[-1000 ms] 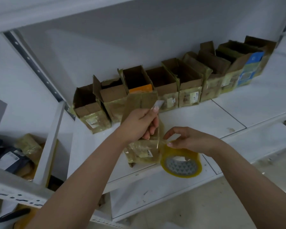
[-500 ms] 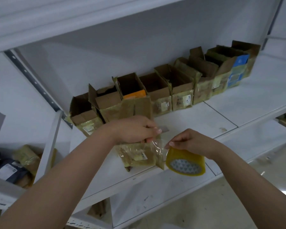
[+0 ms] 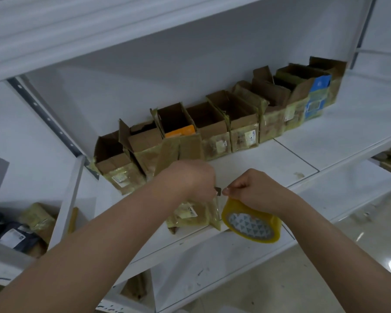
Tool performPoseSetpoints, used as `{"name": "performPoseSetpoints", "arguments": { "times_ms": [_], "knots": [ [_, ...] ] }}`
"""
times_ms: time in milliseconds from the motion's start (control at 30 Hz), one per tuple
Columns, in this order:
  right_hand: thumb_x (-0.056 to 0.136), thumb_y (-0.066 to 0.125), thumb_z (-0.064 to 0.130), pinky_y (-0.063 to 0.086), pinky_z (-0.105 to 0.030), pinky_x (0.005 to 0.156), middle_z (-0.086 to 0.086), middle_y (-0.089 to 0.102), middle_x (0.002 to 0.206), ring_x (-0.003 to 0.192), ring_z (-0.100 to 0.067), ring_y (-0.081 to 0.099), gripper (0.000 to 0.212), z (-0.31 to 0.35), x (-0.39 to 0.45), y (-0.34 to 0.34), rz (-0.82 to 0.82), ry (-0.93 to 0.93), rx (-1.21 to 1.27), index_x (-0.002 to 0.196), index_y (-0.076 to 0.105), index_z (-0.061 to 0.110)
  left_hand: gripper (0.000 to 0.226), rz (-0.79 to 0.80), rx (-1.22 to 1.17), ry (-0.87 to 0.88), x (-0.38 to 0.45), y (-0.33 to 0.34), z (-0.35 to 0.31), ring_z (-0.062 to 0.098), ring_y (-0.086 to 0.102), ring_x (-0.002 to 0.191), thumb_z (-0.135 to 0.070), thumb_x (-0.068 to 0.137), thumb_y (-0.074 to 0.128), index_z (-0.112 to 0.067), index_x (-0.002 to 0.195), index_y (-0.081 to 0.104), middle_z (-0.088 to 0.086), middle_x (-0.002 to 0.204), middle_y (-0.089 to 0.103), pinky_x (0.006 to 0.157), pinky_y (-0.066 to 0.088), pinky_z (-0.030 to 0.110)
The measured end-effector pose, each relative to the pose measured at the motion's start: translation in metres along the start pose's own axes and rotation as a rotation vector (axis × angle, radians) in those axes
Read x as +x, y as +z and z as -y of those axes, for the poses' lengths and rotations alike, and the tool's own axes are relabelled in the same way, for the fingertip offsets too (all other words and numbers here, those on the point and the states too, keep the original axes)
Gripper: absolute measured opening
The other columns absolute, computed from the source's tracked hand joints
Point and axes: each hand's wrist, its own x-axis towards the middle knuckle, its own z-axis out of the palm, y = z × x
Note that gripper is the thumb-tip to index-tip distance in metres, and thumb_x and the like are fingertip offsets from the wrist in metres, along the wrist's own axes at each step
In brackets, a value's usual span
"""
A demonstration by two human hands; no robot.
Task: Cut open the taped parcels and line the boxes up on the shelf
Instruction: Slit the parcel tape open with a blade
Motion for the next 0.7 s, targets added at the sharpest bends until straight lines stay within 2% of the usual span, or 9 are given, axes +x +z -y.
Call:
{"name": "performPoseSetpoints", "arguments": {
  "times_ms": [100, 167, 233, 300, 400, 500, 567, 633, 700],
  "knots": [
    [0.092, 0.064, 0.032, 0.042, -0.016, 0.06, 0.014, 0.067, 0.073, 0.074, -0.004, 0.061, 0.018, -0.001, 0.0, 0.0, -0.008, 0.017, 0.021, 0.089, 0.08, 0.025, 0.037, -0.071, 0.129, -0.032, 0.001, 0.006, -0.006, 0.016, 0.046, 0.063, -0.033, 0.101, 0.042, -0.017, 0.069, 0.05, -0.002, 0.07, 0.046, 0.053, 0.036, 0.028],
    [0.092, 0.065, 0.034, 0.048, -0.02, 0.058, 0.004, 0.068, 0.069, 0.067, -0.009, 0.062, 0.023, -0.002, -0.001, -0.001, -0.002, 0.028, 0.049, 0.08, 0.08, 0.023, 0.037, -0.077, 0.128, -0.015, 0.0, 0.008, -0.005, 0.015, 0.045, 0.062, -0.034, 0.103, 0.04, -0.017, 0.072, 0.052, -0.002, 0.071, 0.046, 0.053, 0.034, 0.028],
    [0.092, 0.065, 0.035, 0.052, -0.023, 0.055, -0.01, 0.071, 0.075, 0.061, -0.013, 0.062, 0.025, -0.003, -0.002, -0.001, 0.011, 0.043, 0.074, 0.077, 0.08, 0.02, 0.036, -0.02, -0.021, 0.04, -0.003, 0.006, 0.007, 0.013, 0.046, 0.063, -0.036, 0.104, 0.04, -0.02, 0.075, 0.054, -0.002, 0.073, 0.049, 0.056, 0.035, 0.026],
    [0.092, 0.065, 0.035, 0.051, -0.018, 0.051, -0.016, 0.071, 0.084, 0.059, -0.013, 0.061, 0.027, -0.005, -0.001, 0.0, 0.021, 0.046, 0.071, 0.082, 0.079, 0.015, 0.036, -0.002, -0.245, 0.08, -0.008, 0.003, 0.025, 0.011, 0.048, 0.064, -0.036, 0.104, 0.041, -0.022, 0.074, 0.054, -0.003, 0.074, 0.053, 0.058, 0.037, 0.026],
    [0.093, 0.063, 0.035, 0.051, -0.019, 0.053, -0.025, 0.066, 0.091, 0.06, -0.016, 0.058, 0.034, -0.009, 0.0, 0.004, 0.05, 0.057, 0.081, 0.09, 0.075, 0.003, 0.034, -0.099, -0.469, 0.021, -0.006, 0.008, 0.04, 0.013, 0.053, 0.071, -0.032, 0.105, 0.037, -0.018, 0.08, 0.056, 0.0, 0.082, 0.058, 0.06, 0.038, 0.025],
    [0.092, 0.064, 0.038, 0.055, -0.02, 0.054, -0.016, 0.071, 0.085, 0.06, -0.012, 0.063, 0.029, -0.011, 0.0, 0.006, 0.056, 0.09, 0.142, 0.085, 0.079, 0.015, 0.035, -0.214, -0.502, -0.048, 0.004, 0.021, 0.035, 0.01, 0.048, 0.067, -0.045, 0.102, 0.041, -0.02, 0.079, 0.047, -0.002, 0.08, 0.054, 0.055, 0.034, 0.026],
    [0.091, 0.063, 0.044, 0.057, -0.024, 0.058, -0.011, 0.073, 0.081, 0.064, -0.012, 0.066, 0.03, -0.013, 0.001, 0.007, 0.06, 0.108, 0.163, 0.084, 0.08, 0.02, 0.035, -0.289, -0.488, -0.081, 0.009, 0.029, 0.031, 0.008, 0.047, 0.064, -0.051, 0.094, 0.055, -0.023, 0.078, 0.043, -0.005, 0.075, 0.051, 0.053, 0.033, 0.026],
    [0.092, 0.062, 0.046, 0.06, -0.031, 0.066, -0.009, 0.074, 0.082, 0.072, -0.02, 0.071, 0.029, -0.016, 0.001, 0.011, 0.07, 0.13, 0.185, 0.084, 0.081, 0.025, 0.033, -0.343, -0.446, -0.101, 0.013, 0.035, 0.03, 0.01, 0.048, 0.065, -0.044, 0.089, 0.066, -0.022, 0.078, 0.044, -0.004, 0.077, 0.052, 0.053, 0.034, 0.025],
    [0.092, 0.064, 0.043, 0.061, -0.034, 0.061, -0.015, 0.074, 0.08, 0.076, -0.03, 0.072, 0.028, -0.017, 0.001, 0.02, 0.109, 0.168, 0.254, 0.082, 0.081, 0.023, 0.03, -0.363, -0.44, -0.103, 0.016, 0.037, 0.028, 0.01, 0.05, 0.067, -0.039, 0.087, 0.068, -0.022, 0.079, 0.045, -0.003, 0.079, 0.053, 0.053, 0.035, 0.025]
  ]
}}
